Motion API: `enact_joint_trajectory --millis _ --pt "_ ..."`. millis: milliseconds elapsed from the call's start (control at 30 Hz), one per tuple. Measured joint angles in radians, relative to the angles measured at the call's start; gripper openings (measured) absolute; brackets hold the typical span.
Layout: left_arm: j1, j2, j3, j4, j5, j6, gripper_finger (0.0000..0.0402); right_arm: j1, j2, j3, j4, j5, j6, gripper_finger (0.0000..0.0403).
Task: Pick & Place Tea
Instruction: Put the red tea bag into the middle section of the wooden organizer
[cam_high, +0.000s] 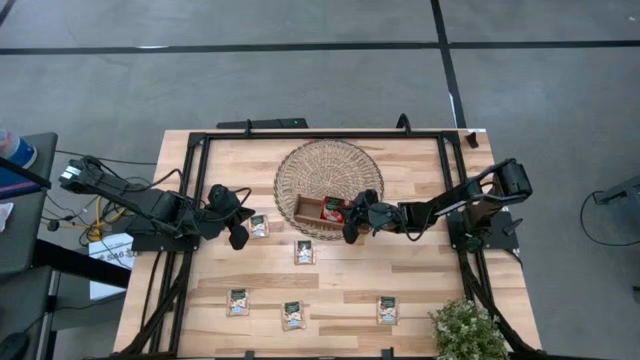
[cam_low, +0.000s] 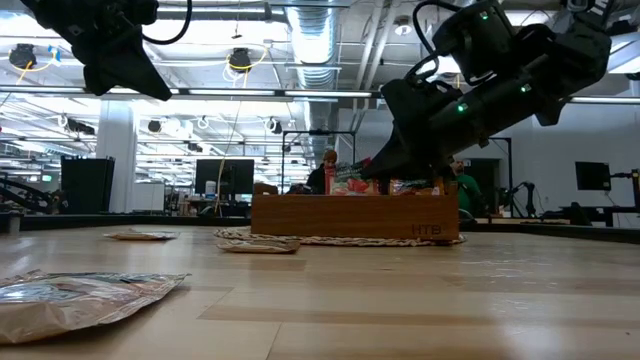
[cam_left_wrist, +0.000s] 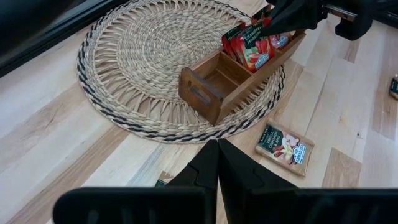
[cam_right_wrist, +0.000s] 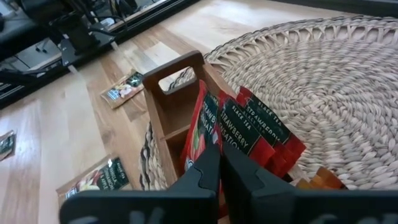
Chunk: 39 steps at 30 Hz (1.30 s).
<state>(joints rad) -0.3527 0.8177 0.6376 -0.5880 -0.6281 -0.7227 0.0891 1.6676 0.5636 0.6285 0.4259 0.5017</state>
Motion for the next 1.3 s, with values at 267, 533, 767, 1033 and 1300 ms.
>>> enact_joint_trajectory --millis 267,533,767,1033,1300 --pt "0.0 0.0 0.0 0.0 0.001 0.0 0.0001 -0.001 0.0 0.0 0.0 -0.032 0.004 0.0045" --pt "0.0 0.0 0.0 0.0 0.027 0.0 0.0001 -0.002 -0.001 0.0 0.0 -0.106 0.004 0.0089" --pt "0.0 0.0 0.0 0.0 0.027 0.0 0.0001 0.002 -0.055 0.0 -0.031 -0.113 -0.017 0.0084" --pt "0.0 0.0 0.0 0.0 0.027 0.013 0.0001 0.0 -0.183 0.0 -0.156 -0.105 -0.085 0.0063" --pt "0.0 0.0 0.0 0.017 0.027 0.019 0.0001 -0.022 -0.194 0.079 -0.178 -0.081 -0.171 0.0049"
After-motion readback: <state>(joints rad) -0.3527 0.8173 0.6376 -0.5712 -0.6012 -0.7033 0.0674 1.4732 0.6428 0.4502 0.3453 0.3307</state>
